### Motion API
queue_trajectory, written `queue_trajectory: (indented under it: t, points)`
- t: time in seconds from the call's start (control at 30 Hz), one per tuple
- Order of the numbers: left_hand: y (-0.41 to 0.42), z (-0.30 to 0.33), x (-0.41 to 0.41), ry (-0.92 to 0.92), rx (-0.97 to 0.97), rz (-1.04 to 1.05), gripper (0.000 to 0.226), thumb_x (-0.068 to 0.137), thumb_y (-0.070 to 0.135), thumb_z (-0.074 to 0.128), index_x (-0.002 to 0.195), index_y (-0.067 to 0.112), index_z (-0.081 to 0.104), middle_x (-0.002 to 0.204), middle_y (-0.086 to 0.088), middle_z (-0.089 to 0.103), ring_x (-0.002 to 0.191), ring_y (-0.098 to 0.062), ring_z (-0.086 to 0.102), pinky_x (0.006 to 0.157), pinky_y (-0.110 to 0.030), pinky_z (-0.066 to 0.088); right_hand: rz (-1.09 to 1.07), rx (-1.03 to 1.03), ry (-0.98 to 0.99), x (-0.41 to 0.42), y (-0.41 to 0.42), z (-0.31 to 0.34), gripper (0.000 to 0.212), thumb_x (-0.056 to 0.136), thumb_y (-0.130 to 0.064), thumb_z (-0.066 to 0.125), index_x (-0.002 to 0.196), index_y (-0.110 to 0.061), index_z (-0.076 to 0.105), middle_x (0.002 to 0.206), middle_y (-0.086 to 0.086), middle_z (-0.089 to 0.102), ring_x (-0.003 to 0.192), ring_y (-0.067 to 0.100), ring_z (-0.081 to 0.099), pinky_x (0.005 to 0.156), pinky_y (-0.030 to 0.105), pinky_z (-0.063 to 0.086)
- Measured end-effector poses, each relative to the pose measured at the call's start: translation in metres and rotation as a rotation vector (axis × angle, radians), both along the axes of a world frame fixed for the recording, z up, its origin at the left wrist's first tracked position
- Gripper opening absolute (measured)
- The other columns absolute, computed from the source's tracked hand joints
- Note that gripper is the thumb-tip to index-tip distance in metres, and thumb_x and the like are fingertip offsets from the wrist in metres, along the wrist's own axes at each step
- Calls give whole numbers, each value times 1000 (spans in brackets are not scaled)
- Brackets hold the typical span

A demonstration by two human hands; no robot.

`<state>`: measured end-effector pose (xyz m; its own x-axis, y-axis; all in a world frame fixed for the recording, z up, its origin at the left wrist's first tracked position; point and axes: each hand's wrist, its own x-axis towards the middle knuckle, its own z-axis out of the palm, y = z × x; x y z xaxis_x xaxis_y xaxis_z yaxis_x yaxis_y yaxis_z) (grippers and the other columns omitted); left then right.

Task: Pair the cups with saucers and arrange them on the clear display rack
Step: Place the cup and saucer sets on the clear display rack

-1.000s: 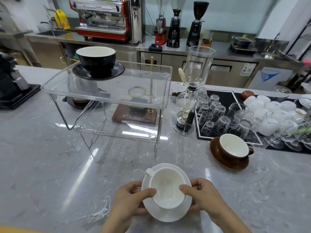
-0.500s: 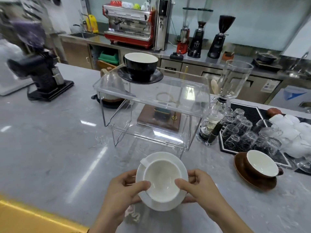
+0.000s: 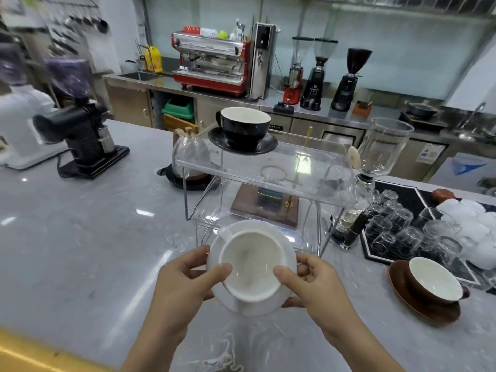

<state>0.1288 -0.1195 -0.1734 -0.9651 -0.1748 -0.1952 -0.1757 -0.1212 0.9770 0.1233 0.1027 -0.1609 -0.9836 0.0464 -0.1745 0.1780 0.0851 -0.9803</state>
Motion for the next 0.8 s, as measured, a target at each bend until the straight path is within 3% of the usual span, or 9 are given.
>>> queue_trajectory:
  t: [0.1,0.2,0.3,0.43,0.53,0.67,0.73,0.8]
  points:
    - [-3,5,-13,53,-5,26,42,70,9,90,106,22,74,93,6,81,72,-7,76,56,-25,61,-16,-9,40,-9,-10,8,25,80,-19,81,103,-14,71,87,17,71,73,22,71,69,56,62]
    - [-2,10,-24,80,-18,50,30,78,9,84,97,29,72,84,18,80,70,-2,75,58,-25,61,-30,-14,77,-18,-18,13,20,81,-24,79,99,-18,72,70,-3,69,67,14,69,67,51,63]
    - [1,17,-37,84,-28,71,28,80,13,84,102,25,73,89,8,81,83,-9,76,71,-35,63,-54,-9,108,-30,-23,18,13,83,-28,76,93,-21,72,63,-12,68,61,7,67,59,38,63]
    - [6,26,-59,66,-25,91,35,82,18,83,115,14,70,112,-10,75,108,-28,71,96,-53,57,-91,14,96,-49,-29,25,26,84,-39,73,97,-17,73,87,8,74,86,31,73,72,55,62]
    - [9,31,-75,65,-29,99,30,83,21,83,110,15,71,116,-15,73,114,-32,68,101,-57,53,-129,15,96,-63,-33,25,31,87,-41,71,97,-11,72,95,17,73,89,35,72,75,56,59]
    - [13,33,-96,44,-42,95,26,83,24,83,104,15,71,109,-15,75,104,-32,71,98,-56,55,-169,-1,74,-82,-33,20,36,90,-40,68,94,-4,69,87,19,70,74,24,67,67,47,59]
    - [13,31,-104,32,-31,83,25,83,23,83,101,12,70,103,-15,76,93,-30,72,90,-55,57,-177,-27,68,-91,-31,18,37,90,-40,69,94,-3,70,80,10,69,70,20,65,59,35,54]
    - [14,28,-114,31,-21,65,26,82,21,84,99,8,69,97,-15,76,79,-25,69,84,-53,60,-200,-59,67,-101,-29,15,36,90,-39,69,95,-3,71,81,12,71,71,20,66,59,31,51]
